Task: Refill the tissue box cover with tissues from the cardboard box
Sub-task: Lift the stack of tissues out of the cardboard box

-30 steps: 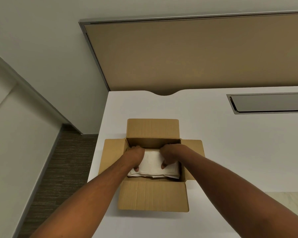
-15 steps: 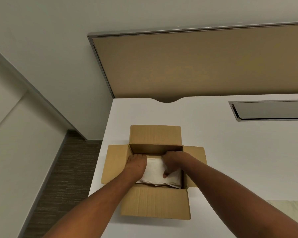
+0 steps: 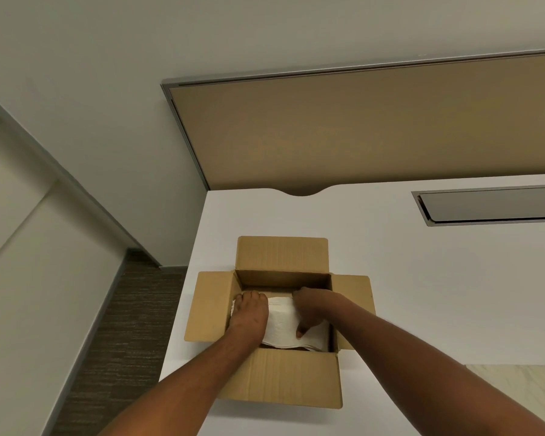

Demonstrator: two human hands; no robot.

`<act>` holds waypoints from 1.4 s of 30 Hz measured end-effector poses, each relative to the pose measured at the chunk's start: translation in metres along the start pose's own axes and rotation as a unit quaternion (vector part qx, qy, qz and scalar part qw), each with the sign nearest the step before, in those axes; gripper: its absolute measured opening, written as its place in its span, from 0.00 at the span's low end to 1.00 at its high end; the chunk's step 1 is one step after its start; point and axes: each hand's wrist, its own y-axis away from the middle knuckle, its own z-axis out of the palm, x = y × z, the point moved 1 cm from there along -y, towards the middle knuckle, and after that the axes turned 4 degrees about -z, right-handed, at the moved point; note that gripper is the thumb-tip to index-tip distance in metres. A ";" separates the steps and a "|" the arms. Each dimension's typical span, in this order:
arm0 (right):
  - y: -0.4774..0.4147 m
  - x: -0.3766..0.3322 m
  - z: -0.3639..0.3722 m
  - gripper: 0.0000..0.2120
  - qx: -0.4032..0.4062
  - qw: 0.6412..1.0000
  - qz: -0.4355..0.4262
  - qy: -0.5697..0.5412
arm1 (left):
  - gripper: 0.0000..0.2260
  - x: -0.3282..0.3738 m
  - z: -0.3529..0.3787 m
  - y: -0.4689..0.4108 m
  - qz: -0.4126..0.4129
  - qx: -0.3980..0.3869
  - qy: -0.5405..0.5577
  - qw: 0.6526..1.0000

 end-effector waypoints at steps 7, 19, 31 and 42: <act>0.010 0.011 -0.014 0.34 -0.009 0.998 -0.051 -0.047 | 0.33 -0.006 -0.008 0.001 0.033 -0.004 0.042 0.999; 0.020 -0.004 -0.032 0.38 -0.127 0.984 -0.124 -0.012 | 0.30 -0.019 -0.021 0.002 0.071 -0.040 0.109 0.991; 0.047 0.009 -0.027 0.28 0.019 0.993 -0.117 -0.014 | 0.29 -0.026 -0.020 0.001 0.087 -0.038 0.116 0.989; 0.071 0.024 -0.043 0.28 0.069 0.962 -0.162 -0.210 | 0.26 -0.045 -0.012 0.001 0.109 0.005 0.295 0.949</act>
